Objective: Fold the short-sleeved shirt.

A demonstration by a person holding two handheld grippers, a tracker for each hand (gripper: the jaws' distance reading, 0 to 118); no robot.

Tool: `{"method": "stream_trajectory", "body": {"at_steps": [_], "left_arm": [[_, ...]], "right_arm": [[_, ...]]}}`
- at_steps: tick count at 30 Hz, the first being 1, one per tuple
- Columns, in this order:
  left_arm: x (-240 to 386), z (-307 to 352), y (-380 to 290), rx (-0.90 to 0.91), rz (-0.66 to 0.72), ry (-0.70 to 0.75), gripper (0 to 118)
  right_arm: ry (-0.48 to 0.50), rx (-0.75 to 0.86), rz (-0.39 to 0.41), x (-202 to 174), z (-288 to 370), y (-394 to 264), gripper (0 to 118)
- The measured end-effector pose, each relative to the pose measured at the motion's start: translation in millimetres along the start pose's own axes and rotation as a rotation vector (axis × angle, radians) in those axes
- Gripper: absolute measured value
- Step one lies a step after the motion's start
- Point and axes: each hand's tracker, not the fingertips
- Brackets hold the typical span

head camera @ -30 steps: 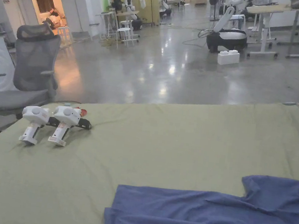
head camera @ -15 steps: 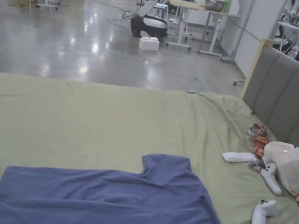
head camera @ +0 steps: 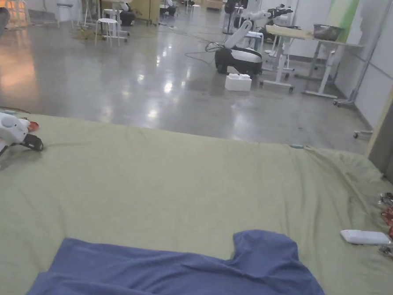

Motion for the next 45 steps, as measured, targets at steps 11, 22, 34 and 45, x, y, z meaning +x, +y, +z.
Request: {"method": "stream_trajectory", "body": {"at_steps": [11, 22, 34, 45], "left_arm": [[-11.4, 45.7, -81.7, -0.084, -0.021, -0.006, 0], [-7.5, 87.3, -62.4, 0.132, -0.063, 0.069, 77], [86.0, 253.0, -2.1, 0.73, -0.216, 0.154, 83], [106.4, 282.7, -12.5, 0.781, -0.207, 0.037, 2]], "right_arm": [[0.013, -0.057, 0.0, 24.5, 68.5, -66.6, 4], [0.046, -0.002, 0.04, 26.3, 82.9, -60.6, 72], [0.299, 0.556, 0.106, -29.8, 223.7, -3.9, 71], [0.315, 0.66, 0.182, -57.6, 252.3, -8.6, 0]]}}
